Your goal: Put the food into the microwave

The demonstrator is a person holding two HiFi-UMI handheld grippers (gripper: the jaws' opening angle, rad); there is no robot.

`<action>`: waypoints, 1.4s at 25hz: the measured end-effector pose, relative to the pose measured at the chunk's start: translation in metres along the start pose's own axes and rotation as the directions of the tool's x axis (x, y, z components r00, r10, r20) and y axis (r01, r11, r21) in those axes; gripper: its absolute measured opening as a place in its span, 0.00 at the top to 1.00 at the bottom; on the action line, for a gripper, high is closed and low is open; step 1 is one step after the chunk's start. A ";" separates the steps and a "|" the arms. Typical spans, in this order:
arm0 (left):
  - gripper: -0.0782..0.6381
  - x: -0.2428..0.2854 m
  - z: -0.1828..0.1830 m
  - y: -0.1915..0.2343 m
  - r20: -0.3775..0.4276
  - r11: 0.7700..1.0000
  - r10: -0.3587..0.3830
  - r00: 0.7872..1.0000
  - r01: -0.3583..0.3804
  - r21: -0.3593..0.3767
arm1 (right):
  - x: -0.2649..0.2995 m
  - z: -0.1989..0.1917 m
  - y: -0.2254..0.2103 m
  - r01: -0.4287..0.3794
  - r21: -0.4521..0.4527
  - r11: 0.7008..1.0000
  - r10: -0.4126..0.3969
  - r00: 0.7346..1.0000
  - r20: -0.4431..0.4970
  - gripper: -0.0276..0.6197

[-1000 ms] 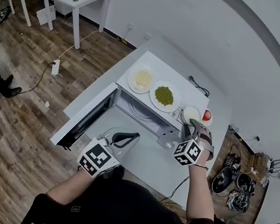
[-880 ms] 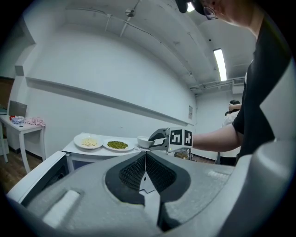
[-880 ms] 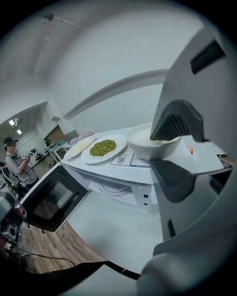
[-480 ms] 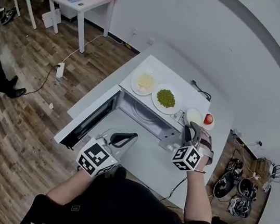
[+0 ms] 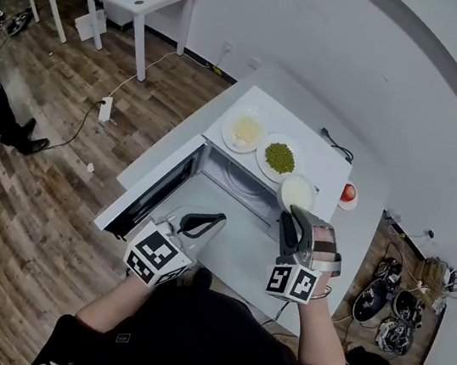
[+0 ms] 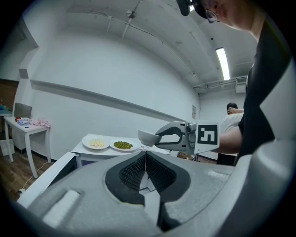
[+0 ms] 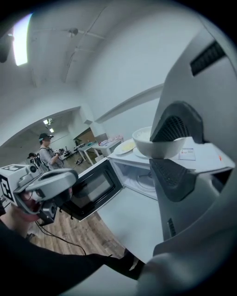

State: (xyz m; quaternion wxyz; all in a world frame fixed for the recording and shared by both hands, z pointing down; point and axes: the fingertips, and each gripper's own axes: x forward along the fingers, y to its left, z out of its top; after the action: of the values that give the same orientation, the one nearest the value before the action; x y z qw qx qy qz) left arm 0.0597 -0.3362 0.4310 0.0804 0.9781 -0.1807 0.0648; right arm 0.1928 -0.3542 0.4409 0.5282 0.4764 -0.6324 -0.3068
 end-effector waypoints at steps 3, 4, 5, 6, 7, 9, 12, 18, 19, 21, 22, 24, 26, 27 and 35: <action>0.88 -0.005 -0.001 0.006 -0.005 1.000 0.010 1.000 -0.010 -0.004 | -0.001 0.020 0.016 -0.029 -0.029 0.999 0.030 0.999 0.036 0.77; 0.88 -0.007 -0.002 0.008 -0.006 1.000 0.012 1.000 -0.012 -0.004 | 0.000 0.026 0.022 -0.039 -0.036 0.999 0.041 0.998 0.046 0.77; 0.88 -0.008 -0.002 0.009 -0.007 1.000 0.014 1.000 -0.014 -0.003 | 0.001 0.030 0.027 -0.051 -0.043 0.998 0.053 0.997 0.057 0.77; 0.88 -0.009 -0.002 0.011 -0.008 1.000 0.015 1.000 -0.015 -0.002 | 0.002 0.035 0.034 -0.063 -0.051 0.997 0.066 0.996 0.068 0.77; 0.88 -0.011 -0.002 0.013 -0.010 1.000 0.017 1.000 -0.017 -0.001 | 0.003 0.039 0.040 -0.075 -0.059 0.995 0.079 0.994 0.078 0.77; 0.88 -0.013 -0.002 0.015 -0.015 1.000 0.020 1.000 -0.020 0.002 | 0.006 0.046 0.052 -0.096 -0.078 0.992 0.103 0.990 0.096 0.77; 0.88 -0.017 -0.003 0.017 -0.023 1.000 0.021 1.000 -0.021 0.005 | 0.013 0.054 0.071 -0.119 -0.106 0.987 0.131 0.985 0.111 0.77; 0.88 -0.022 -0.002 0.015 -0.038 1.000 0.010 0.999 -0.009 0.028 | 0.029 0.062 0.114 -0.156 -0.127 0.980 0.171 0.978 0.122 0.77; 0.88 -0.022 -0.001 0.015 -0.038 0.999 0.008 0.999 -0.007 0.032 | 0.033 0.061 0.121 -0.160 -0.129 0.979 0.176 0.977 0.122 0.77; 0.88 -0.022 0.002 0.014 -0.037 0.999 0.004 0.999 -0.002 0.040 | 0.040 0.058 0.133 -0.179 -0.122 0.976 0.193 0.974 0.118 0.77; 0.88 -0.021 0.003 0.013 -0.040 0.999 0.001 0.999 0.001 0.048 | 0.043 0.056 0.137 -0.188 -0.115 0.975 0.201 0.973 0.114 0.77; 0.88 -0.020 0.003 0.010 -0.050 0.998 -0.004 0.999 0.007 0.064 | 0.051 0.052 0.146 -0.200 -0.099 0.975 0.211 0.972 0.108 0.77; 0.88 -0.019 0.000 0.009 -0.064 0.997 -0.007 0.998 0.011 0.074 | 0.060 0.048 0.151 -0.202 -0.085 0.976 0.210 0.972 0.101 0.77; 0.88 -0.018 -0.001 0.011 -0.069 0.997 -0.008 0.998 0.013 0.074 | 0.065 0.046 0.153 -0.200 -0.080 0.977 0.207 0.973 0.098 0.77; 0.88 -0.007 -0.006 0.016 -0.113 0.995 0.001 0.994 0.010 0.098 | 0.116 0.020 0.167 -0.192 -0.060 0.980 0.192 0.981 0.001 0.77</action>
State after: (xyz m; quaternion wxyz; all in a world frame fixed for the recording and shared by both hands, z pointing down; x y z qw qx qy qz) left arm 0.0471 -0.3474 0.4381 0.0423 0.9761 -0.1702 0.1285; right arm 0.1285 -0.4047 0.6282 0.5674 0.3961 -0.6677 -0.2747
